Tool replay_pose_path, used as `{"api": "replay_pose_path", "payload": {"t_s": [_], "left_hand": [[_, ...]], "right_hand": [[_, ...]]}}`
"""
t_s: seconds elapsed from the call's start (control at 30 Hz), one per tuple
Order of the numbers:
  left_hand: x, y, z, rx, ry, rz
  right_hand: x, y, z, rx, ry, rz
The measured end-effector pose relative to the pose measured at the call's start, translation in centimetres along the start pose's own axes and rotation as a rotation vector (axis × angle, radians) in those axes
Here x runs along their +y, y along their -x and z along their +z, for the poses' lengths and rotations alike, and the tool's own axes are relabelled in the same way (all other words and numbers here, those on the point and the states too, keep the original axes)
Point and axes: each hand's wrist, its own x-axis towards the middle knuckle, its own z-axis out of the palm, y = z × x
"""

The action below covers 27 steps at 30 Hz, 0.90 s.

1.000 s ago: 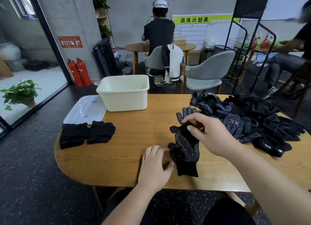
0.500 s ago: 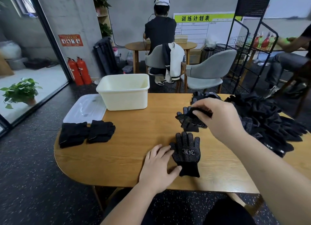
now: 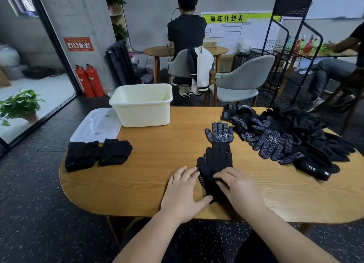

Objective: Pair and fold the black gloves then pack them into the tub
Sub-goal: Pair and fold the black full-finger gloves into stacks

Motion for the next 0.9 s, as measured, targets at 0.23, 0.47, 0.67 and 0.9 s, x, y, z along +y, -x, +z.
{"api": "replay_pose_path", "payload": {"t_s": [0.23,0.47,0.67,0.9], "left_hand": [[-0.1,-0.1,-0.2,-0.017,0.007,-0.005],[-0.1,-0.1,-0.3,-0.04,0.024,-0.003],[0.0,-0.2,-0.3,-0.034,0.027,-0.002],[0.2,0.0,-0.3,-0.023,0.063,-0.022]], "right_hand": [[-0.4,3.2,0.5,0.004,0.003,-0.157],[-0.2,4.0,1.2,-0.011,-0.029,-0.115],[0.1,4.7,1.1,-0.029,-0.058,-0.119],[-1.0,4.3,0.2,-0.06,-0.086,-0.1]]}}
